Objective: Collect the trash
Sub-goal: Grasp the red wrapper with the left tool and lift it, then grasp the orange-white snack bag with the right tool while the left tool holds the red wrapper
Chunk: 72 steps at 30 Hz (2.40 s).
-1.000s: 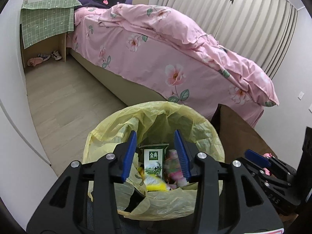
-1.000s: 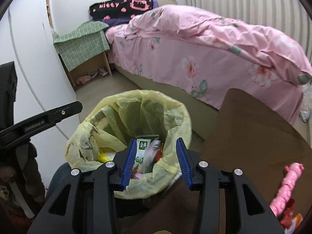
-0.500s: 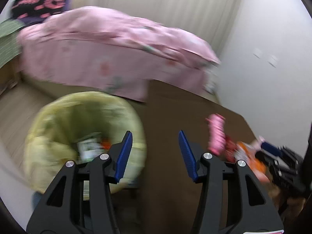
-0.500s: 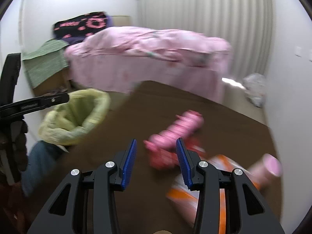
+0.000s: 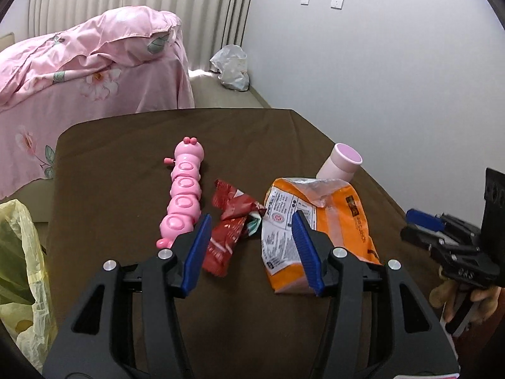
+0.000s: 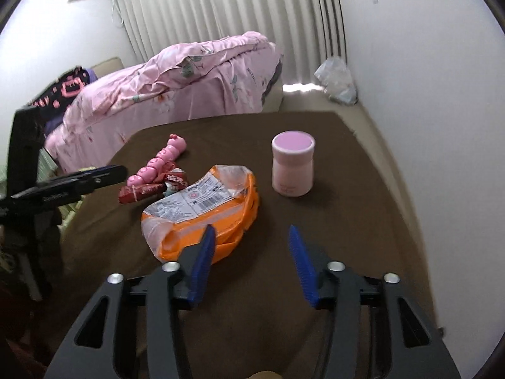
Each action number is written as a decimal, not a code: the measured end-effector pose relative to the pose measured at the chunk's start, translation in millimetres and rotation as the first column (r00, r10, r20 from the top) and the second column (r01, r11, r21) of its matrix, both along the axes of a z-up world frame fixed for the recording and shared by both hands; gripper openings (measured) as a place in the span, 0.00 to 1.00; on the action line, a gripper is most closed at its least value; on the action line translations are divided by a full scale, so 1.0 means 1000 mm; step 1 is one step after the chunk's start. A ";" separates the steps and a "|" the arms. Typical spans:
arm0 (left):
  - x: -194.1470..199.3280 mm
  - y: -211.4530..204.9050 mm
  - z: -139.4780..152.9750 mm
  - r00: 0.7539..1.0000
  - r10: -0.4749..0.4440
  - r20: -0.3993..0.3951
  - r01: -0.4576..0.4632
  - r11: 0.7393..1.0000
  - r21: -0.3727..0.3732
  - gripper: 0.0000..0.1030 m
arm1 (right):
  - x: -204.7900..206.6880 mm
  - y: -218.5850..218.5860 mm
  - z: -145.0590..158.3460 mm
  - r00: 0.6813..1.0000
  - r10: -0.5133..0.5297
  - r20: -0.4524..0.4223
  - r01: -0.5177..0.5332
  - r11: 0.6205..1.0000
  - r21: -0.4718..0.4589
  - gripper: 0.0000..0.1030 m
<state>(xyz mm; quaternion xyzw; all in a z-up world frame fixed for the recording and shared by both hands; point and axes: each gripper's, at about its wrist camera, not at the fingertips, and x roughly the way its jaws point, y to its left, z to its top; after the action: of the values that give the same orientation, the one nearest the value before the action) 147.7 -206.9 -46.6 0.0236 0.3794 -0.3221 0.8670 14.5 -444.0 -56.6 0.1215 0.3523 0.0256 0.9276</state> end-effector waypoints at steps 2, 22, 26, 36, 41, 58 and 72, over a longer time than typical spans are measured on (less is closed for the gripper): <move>0.001 -0.001 -0.003 1.000 0.023 -0.003 -0.023 1.000 0.002 0.49 | 0.016 -0.002 -0.010 1.000 0.019 0.001 -0.019 0.998 0.067 0.50; 0.032 -0.044 -0.036 0.999 -0.039 -0.015 0.042 0.974 0.224 0.49 | 0.021 0.008 -0.042 0.968 0.085 -0.238 -0.110 0.990 -0.092 0.39; 0.039 -0.045 -0.046 0.998 -0.014 -0.060 0.028 0.970 0.242 0.36 | 0.012 -0.011 -0.049 0.969 0.063 -0.239 -0.075 0.996 -0.041 0.39; -0.016 0.006 -0.036 0.987 0.031 -0.156 -0.009 0.990 0.141 0.35 | 0.004 -0.027 -0.053 0.984 0.027 -0.178 -0.002 0.990 0.138 0.50; -0.046 0.042 -0.037 0.977 0.154 -0.151 -0.133 0.981 0.140 0.35 | -0.004 -0.019 -0.040 0.974 -0.026 -0.224 0.058 0.989 0.136 0.50; -0.052 0.085 -0.033 0.954 0.269 -0.133 -0.260 0.962 0.082 0.36 | 0.025 0.082 -0.038 0.989 -0.040 -0.142 0.056 0.993 0.107 0.36; -0.056 0.096 -0.031 0.953 0.268 -0.140 -0.265 0.963 0.044 0.36 | 0.019 0.053 -0.007 0.996 -0.039 -0.084 0.041 0.999 0.015 0.11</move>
<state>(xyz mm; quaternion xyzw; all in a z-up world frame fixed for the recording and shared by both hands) 91.5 -111.0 -77.6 -0.0406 0.4450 -0.1983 0.8724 33.4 -391.4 -64.0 0.1374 0.3883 0.0048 0.9112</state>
